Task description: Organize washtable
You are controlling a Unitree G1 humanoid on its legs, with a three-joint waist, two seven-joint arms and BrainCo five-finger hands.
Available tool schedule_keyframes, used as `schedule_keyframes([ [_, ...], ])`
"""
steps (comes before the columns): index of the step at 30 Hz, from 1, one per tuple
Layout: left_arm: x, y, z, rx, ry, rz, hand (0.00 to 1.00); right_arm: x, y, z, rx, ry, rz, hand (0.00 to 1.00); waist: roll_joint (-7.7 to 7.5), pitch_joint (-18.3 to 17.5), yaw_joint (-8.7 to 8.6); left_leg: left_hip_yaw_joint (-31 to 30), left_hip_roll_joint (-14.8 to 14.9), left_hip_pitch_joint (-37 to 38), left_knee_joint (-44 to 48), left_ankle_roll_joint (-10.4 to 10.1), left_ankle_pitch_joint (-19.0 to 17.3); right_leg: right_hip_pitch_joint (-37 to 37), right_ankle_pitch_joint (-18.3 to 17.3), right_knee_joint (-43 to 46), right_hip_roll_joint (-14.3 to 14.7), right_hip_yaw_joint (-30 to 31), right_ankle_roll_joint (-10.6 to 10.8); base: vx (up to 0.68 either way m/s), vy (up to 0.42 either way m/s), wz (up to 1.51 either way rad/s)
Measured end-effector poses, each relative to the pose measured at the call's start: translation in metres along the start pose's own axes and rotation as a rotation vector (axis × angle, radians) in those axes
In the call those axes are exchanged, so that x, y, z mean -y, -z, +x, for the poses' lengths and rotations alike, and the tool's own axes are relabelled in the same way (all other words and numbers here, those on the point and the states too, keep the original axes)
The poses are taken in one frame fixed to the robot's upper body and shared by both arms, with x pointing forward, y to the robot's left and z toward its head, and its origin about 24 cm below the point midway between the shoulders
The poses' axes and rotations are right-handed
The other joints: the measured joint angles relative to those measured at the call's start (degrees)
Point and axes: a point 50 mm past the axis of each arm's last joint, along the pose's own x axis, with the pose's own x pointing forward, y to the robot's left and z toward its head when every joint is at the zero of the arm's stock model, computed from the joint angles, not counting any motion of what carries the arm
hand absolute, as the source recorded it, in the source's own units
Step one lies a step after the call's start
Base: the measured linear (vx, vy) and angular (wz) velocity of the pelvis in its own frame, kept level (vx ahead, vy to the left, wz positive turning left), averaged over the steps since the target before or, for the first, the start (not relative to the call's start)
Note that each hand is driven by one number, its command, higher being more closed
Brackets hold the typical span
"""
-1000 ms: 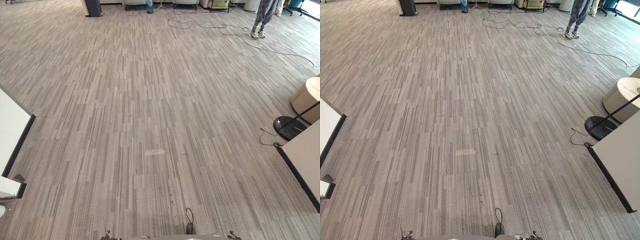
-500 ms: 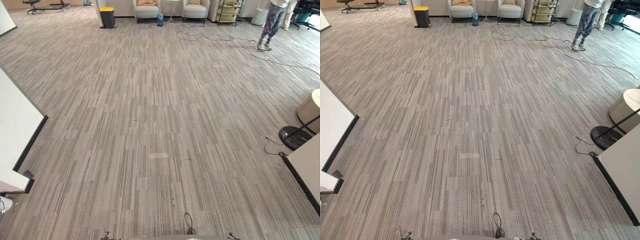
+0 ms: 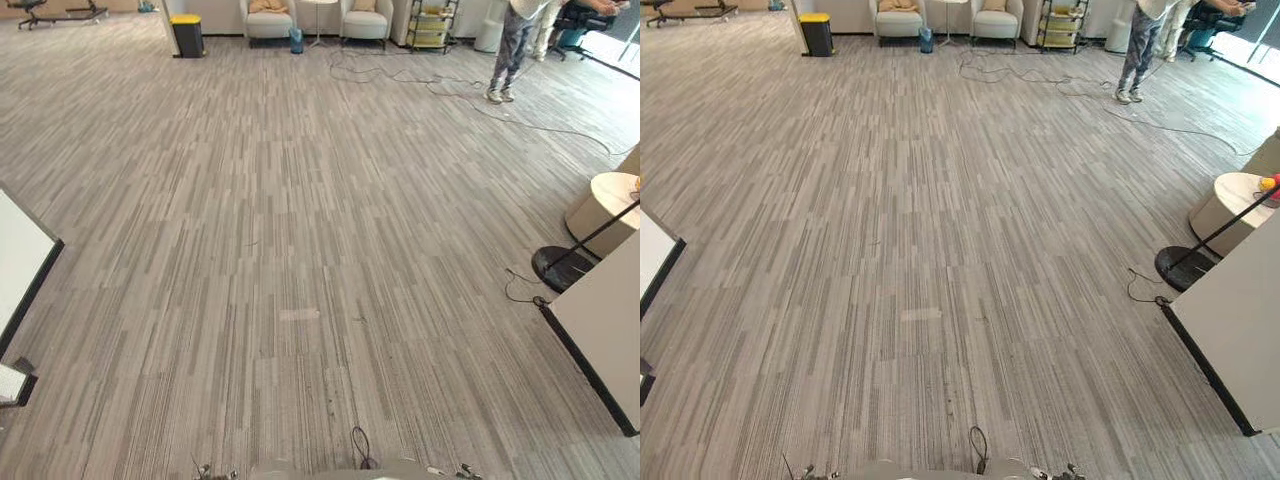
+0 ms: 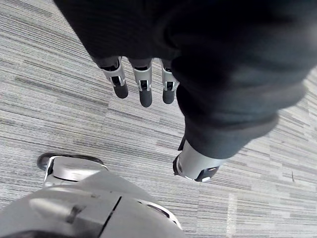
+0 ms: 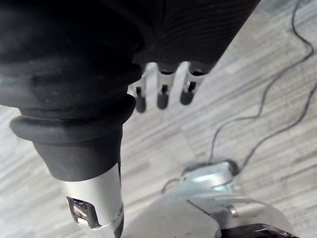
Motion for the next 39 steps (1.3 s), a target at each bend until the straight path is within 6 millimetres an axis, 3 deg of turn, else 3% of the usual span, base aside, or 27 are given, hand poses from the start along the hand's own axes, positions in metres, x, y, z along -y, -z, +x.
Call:
schedule_keyframes([
  [1, 0.004, -0.003, 0.001, 0.008, 0.01, 0.002, 0.0, 0.004, -0.005, 0.001, 0.012, 0.008, -0.008, 0.0, 0.26, 0.2, 0.67, -1.5, -1.3, -2.2, -3.2, 0.6, -0.3, 0.0, -0.1, -0.7, -0.9, -0.1, 0.2, 0.06, 0.069, 0.14],
  [2, 0.01, -0.003, 0.0, 0.011, 0.026, 0.015, 0.0, 0.006, -0.011, 0.002, 0.028, 0.012, -0.02, 0.0, 1.52, 0.8, 0.71, -2.6, -2.2, -3.5, -7.5, 0.6, 0.2, 0.0, -0.2, -1.6, -1.2, -0.2, 0.3, 0.05, 0.15, 0.05],
  [3, 0.014, -0.002, -0.001, 0.009, 0.032, 0.014, 0.0, 0.008, -0.02, 0.004, 0.051, 0.014, -0.031, 0.0, 2.7, 1.5, 0.94, -3.5, -3.2, -4.2, -12.3, 1.2, 4.0, 0.1, -0.3, -3.0, -1.7, 0.2, 0.4, 0.06, 0.166, -0.06],
  [4, 0.015, 0.001, -0.002, 0.002, 0.03, 0.013, 0.0, 0.009, -0.022, 0.004, 0.06, 0.012, -0.046, 0.0, 3.17, 1.2, 1.08, -3.4, -3.5, -4.1, -13.7, 1.1, 5.4, 0.2, -0.3, -4.4, -1.7, 0.7, 0.5, 0.13, 0.193, -0.18],
  [5, 0.019, 0.012, -0.006, -0.029, 0.036, 0.004, 0.0, 0.015, -0.027, 0.004, 0.074, 0.021, -0.08, 0.0, 5.11, -0.2, 1.9, -3.4, -3.6, -4.7, -15.3, 1.6, 5.7, 0.7, -0.2, -6.2, -0.8, 1.0, 0.9, 0.23, 0.17, -0.06],
  [6, 0.017, 0.011, -0.005, -0.021, 0.034, 0.004, 0.0, 0.015, -0.024, 0.004, 0.064, 0.02, -0.079, 0.0, 4.23, 0.2, 2.18, -3.3, -4.1, -5.7, -13.4, 2.3, 5.3, 0.7, -1.1, -3.3, -1.4, 1.1, 1.7, 0.32, 0.173, 0.02],
  [7, 0.009, 0.01, -0.004, -0.021, 0.013, 0.003, 0.0, 0.011, -0.018, 0.003, 0.046, 0.011, -0.073, 0.0, 2.38, 0.3, 2.48, -2.3, -5.4, -5.5, -12.2, 3.8, 4.9, 2.6, -2.1, -5.9, -2.9, 1.4, 3.4, 0.24, 0.1, 0.03],
  [8, 0.006, 0.014, -0.004, -0.034, 0.0, -0.001, 0.0, 0.01, -0.016, 0.003, 0.035, 0.011, -0.076, 0.0, 2.48, 0.2, 2.62, -2.1, -5.2, -5.0, -11.6, 5.0, 4.7, 3.3, -1.6, -6.5, -2.8, 1.6, 3.5, 0.3, 0.145, -0.29],
  [9, -0.005, 0.025, -0.007, -0.067, -0.032, -0.021, 0.0, 0.004, -0.012, 0.002, 0.029, -0.004, -0.067, 0.0, 0.74, -1.5, 2.73, -0.3, -6.5, -3.3, -13.3, 6.2, 4.0, 4.2, -2.1, -7.5, -4.2, 3.4, 4.6, 0.33, 0.158, -0.55],
  [10, -0.007, 0.031, -0.009, -0.087, -0.042, -0.031, 0.0, 0.001, -0.01, 0.002, 0.029, -0.012, -0.061, 0.0, 0.14, -2.2, 3.07, 0.9, -7.3, -1.7, -15.0, 6.9, 3.6, 4.0, -2.6, -5.8, -4.8, 4.7, 5.5, 0.39, 0.185, -0.7],
  [13, -0.005, 0.031, -0.008, -0.101, -0.026, -0.004, 0.0, 0.004, -0.014, 0.002, 0.056, -0.006, -0.051, 0.0, 0.66, -2.0, 3.42, 4.1, -8.3, 6.0, -19.2, 8.7, 3.1, -3.4, -3.0, 16.0, -5.0, 5.3, 7.3, 0.31, 0.149, -0.47],
  [14, -0.006, 0.028, -0.007, -0.093, -0.024, 0.012, 0.0, 0.005, -0.014, 0.002, 0.056, -0.002, -0.046, 0.0, 1.18, -1.5, 2.18, 4.0, -9.1, 10.0, -20.8, 9.6, 2.5, -5.0, -3.6, 23.5, -6.6, 1.6, 6.3, 0.32, 0.134, -0.06],
  [16, -0.003, 0.023, -0.005, -0.074, -0.009, 0.037, 0.0, 0.004, -0.014, 0.002, 0.06, -0.003, -0.052, 0.0, 1.26, -1.6, 1.14, 4.0, -9.1, 15.1, -23.8, 10.1, 2.1, -5.3, -6.1, 25.8, -7.0, -2.9, 4.2, 0.31, 0.104, 0.0],
  [18, 0.004, 0.008, -0.001, -0.032, 0.01, 0.049, 0.0, 0.003, -0.016, 0.002, 0.074, -0.01, -0.066, 0.0, 1.39, -1.7, 0.16, 4.2, -8.5, 17.3, -26.4, 9.7, 1.8, -8.2, -7.5, 23.0, -5.5, -5.3, 3.8, 0.27, 0.013, -0.07],
  [19, 0.012, -0.007, 0.002, 0.009, 0.031, 0.062, 0.0, 0.003, -0.02, 0.002, 0.082, -0.012, -0.064, 0.0, 1.84, -1.5, -0.01, 4.5, -7.6, 17.8, -27.4, 9.5, 1.4, -11.4, -7.8, 19.9, -3.3, -5.6, 3.7, 0.3, -0.072, -0.21],
  [21, 0.024, -0.023, 0.004, 0.053, 0.05, 0.086, 0.0, 0.005, -0.029, 0.004, 0.101, -0.01, -0.07, 0.0, 3.58, -0.3, -1.45, 4.8, -4.7, 18.5, -27.5, 9.4, 1.4, -14.7, -5.2, 12.9, 0.9, -5.6, 1.5, 0.3, -0.089, -0.17],
  [22, 0.031, -0.032, 0.005, 0.082, 0.069, 0.1, 0.0, 0.006, -0.029, 0.004, 0.102, -0.003, -0.069, 0.0, 4.32, 0.2, -2.7, 4.4, -3.3, 19.2, -27.4, 9.4, 1.4, -16.7, 0.4, 5.1, 2.4, -5.2, 1.5, 0.25, -0.076, -0.02],
  [23, 0.032, -0.034, 0.005, 0.089, 0.071, 0.1, 0.0, 0.006, -0.027, 0.004, 0.097, -0.001, -0.065, 0.0, 4.12, 0.3, -2.88, 4.1, -3.2, 19.8, -27.4, 9.4, 1.4, -17.3, 3.0, 2.2, 2.2, -5.1, 1.6, 0.46, -0.16, -0.02],
  [24, 0.034, -0.04, 0.006, 0.109, 0.076, 0.095, 0.0, 0.005, -0.02, 0.003, 0.076, 0.002, -0.055, 0.0, 2.94, 0.6, -2.87, 3.8, -3.9, 21.8, -27.4, 9.1, 1.3, -17.3, 6.6, -2.2, 1.5, -5.0, 1.4, 0.43, -0.17, 0.0],
  [25, 0.035, -0.04, 0.006, 0.111, 0.078, 0.092, 0.0, 0.007, -0.014, 0.002, 0.058, 0.008, -0.045, 0.0, 2.57, 0.7, -2.91, 3.3, -3.9, 22.9, -27.2, 8.3, 0.9, -16.9, 7.7, -3.3, 1.2, -5.1, 0.9, 0.57, -0.25, 0.08],
  [26, 0.035, -0.035, 0.005, 0.092, 0.071, 0.05, 0.0, 0.011, 0.008, -0.003, -0.004, 0.028, 0.006, 0.0, 2.38, 0.5, -2.93, 2.0, -2.8, 25.6, -24.2, 4.4, -1.3, -17.0, 12.4, 1.4, 1.2, -5.4, -1.3, 0.51, -0.259, 0.11],
  [29, 0.036, -0.025, 0.002, 0.055, 0.056, -0.028, 0.0, 0.016, 0.016, -0.005, -0.036, 0.055, 0.068, 0.0, 2.8, 0.3, -3.23, 0.0, 1.0, 20.5, -8.2, 1.5, 1.0, -15.6, 6.3, 7.4, 2.6, -7.1, -3.7, 0.6, -0.355, 0.21],
  [30, 0.038, -0.026, 0.002, 0.058, 0.051, -0.069, 0.0, 0.017, 0.016, -0.005, -0.038, 0.06, 0.076, 0.0, 3.65, 0.8, -3.69, -0.9, 5.4, 12.2, 10.9, 1.6, 3.6, -11.1, 3.6, 6.3, 3.9, -8.3, -5.3, 0.73, -0.43, 0.27],
  [31, 0.039, -0.03, 0.002, 0.075, 0.052, -0.071, 0.0, 0.018, 0.013, -0.004, -0.032, 0.061, 0.076, 0.0, 3.49, 1.4, -2.82, 1.3, 8.2, 9.2, 15.4, 1.8, 3.4, -5.8, 2.8, 3.7, 5.0, -8.5, -6.4, 0.7, -0.41, 0.23],
  [34, 0.042, -0.038, 0.001, 0.118, 0.072, -0.04, 0.0, 0.015, -0.004, 0.0, 0.009, 0.052, 0.068, 0.0, 2.25, 1.8, -2.4, 3.0, 7.8, 3.5, 12.9, 2.2, 3.1, 2.3, 2.3, -2.9, 4.1, -9.0, -6.6, 0.36, -0.25, 0.08],
  [36, 0.046, -0.04, 0.0, 0.13, 0.09, -0.016, 0.0, 0.016, -0.013, 0.002, 0.039, 0.05, 0.052, 0.0, 2.54, 1.7, -2.39, 3.1, 6.3, 0.8, 6.8, 2.2, 3.2, 4.0, 1.4, -4.3, 3.1, -9.8, -6.3, 0.2, -0.122, 0.2],
  [39, 0.053, -0.046, -0.001, 0.167, 0.139, 0.049, 0.0, 0.02, -0.021, 0.003, 0.066, 0.058, 0.029, 0.0, 2.98, 1.6, -2.39, -1.0, -0.4, -3.7, -12.7, 0.5, 4.7, 6.9, 0.1, -7.4, 1.2, -13.4, -4.4, 0.2, -0.02, 0.79],
])
